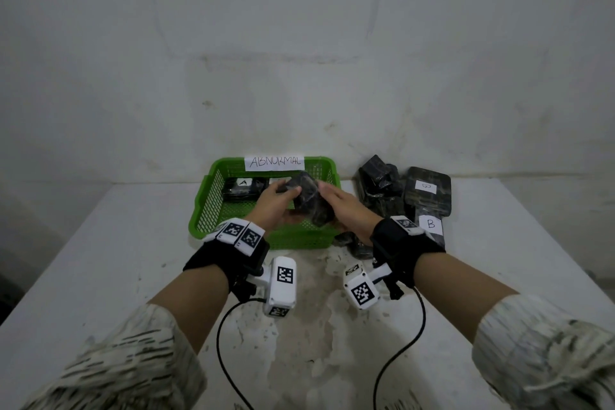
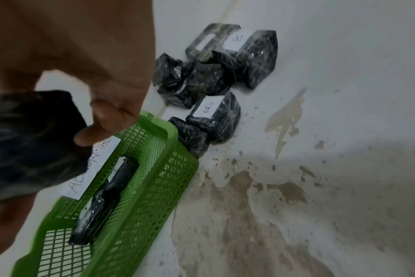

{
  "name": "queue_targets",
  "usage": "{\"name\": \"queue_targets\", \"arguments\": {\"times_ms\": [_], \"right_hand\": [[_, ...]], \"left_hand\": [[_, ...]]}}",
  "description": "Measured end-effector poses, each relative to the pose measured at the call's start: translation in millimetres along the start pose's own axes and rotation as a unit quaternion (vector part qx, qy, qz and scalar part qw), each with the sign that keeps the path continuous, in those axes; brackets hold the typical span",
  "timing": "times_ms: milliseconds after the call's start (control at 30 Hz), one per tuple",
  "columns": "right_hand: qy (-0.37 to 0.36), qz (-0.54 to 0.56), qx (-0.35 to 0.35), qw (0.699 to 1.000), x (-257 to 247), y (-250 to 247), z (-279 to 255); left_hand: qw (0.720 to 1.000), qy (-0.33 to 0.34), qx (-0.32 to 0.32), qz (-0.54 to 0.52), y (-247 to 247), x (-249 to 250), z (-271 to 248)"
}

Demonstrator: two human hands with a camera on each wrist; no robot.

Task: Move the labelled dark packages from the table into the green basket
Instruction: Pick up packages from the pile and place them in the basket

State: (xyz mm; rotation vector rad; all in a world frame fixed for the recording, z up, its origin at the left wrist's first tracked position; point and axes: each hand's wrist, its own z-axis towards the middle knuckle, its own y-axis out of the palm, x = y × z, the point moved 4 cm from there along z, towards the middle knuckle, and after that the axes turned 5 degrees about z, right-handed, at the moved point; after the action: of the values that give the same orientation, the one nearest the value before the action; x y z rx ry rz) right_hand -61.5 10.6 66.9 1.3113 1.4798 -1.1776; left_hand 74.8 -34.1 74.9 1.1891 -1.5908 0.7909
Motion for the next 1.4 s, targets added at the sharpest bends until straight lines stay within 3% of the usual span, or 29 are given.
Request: {"name": "queue_targets", "arguments": {"times_ms": [67, 233, 400, 733, 967, 1167, 1300, 1400], "right_hand": [[0.002, -0.021, -0.013, 1.0, -2.5, 3.8, -4.3], [-0.021, -0.029, 0.045, 0.998, -10.5, 6.2, -7.7], [-0.006, -0.042, 0.002, 0.999, -8.0, 9.0, -4.1], [0.004, 0.021, 0.007, 1.0, -6.8, 14.3, -4.4], [-0.011, 0.035, 0.018, 0.999, -8.7, 10.6, -4.0], [-0.01, -0.03, -0.005, 1.0, -5.4, 12.4, -6.0], [0.007, 0.013, 0.029, 0.999, -2.9, 8.1, -5.6], [0.053, 0.032, 0.084, 0.995, 4.0, 1.1, 2.8]], "left_hand": [[1.0, -0.001, -0.016, 0.006, -0.2, -2.2, 0.7], [0.995, -0.001, -0.059, 0.079, -1.8, -6.1, -5.4], [0.985, 0.017, -0.038, 0.167, -10.1, -11.0, -0.9], [0.992, 0.013, 0.0, 0.125, -8.9, -10.0, -1.6], [0.995, -0.011, -0.038, 0.091, -2.6, -9.6, -3.8], [0.992, 0.012, -0.009, 0.122, -2.8, -7.7, -3.7], [0.988, -0.012, -0.025, 0.15, -6.5, -8.1, -5.6], [0.978, -0.016, -0.002, 0.208, -17.0, -15.4, 3.0]]}}
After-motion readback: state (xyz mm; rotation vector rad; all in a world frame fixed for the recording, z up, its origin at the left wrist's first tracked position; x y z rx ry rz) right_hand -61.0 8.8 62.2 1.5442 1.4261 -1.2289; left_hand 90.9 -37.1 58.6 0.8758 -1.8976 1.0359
